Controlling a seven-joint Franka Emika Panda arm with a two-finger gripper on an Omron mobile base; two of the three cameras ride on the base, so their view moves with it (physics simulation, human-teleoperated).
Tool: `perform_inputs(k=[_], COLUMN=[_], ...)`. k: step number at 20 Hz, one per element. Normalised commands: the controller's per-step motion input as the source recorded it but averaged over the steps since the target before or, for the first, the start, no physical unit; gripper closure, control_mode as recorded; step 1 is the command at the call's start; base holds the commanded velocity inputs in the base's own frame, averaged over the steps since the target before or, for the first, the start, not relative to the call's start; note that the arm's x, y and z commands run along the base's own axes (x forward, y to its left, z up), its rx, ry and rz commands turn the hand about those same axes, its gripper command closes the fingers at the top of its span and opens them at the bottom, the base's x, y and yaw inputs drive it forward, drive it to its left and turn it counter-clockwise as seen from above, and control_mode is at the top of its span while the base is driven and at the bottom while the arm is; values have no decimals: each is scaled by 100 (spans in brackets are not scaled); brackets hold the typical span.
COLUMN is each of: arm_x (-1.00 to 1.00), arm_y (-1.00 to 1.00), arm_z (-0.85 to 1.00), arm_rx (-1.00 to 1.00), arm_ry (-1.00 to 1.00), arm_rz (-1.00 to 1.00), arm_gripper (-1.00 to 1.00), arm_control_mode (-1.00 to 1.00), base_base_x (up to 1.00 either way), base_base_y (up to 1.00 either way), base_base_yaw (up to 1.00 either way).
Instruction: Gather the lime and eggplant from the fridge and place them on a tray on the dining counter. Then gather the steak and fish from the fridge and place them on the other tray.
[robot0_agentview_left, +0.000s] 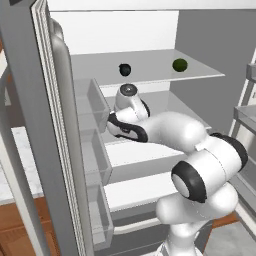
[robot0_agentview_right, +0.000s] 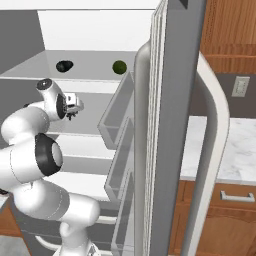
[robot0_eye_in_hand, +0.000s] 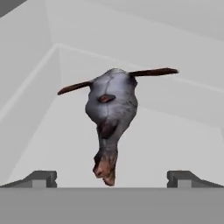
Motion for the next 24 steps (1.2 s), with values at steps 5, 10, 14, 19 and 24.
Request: perform_inputs(k=[5,10,14,19,24], arm_x=[34,39,23,10,-7], arm_y=[12,14,12,3,0], arm_z=[-22,-13,-17,-13,-16], arm_rx=[-3,-2,-2,-1,0], arm_ry=[0,1,4,3,0], arm_rz=[0,0,0,0,0], arm_gripper=[-100,-100,100,100,100], arm_control_mode=[-100,-100,-100,-100,-100], base_base_x=[0,0,0,0,0], base_base_y=[0,0,0,0,0], base_base_yaw=[0,0,0,0,0])
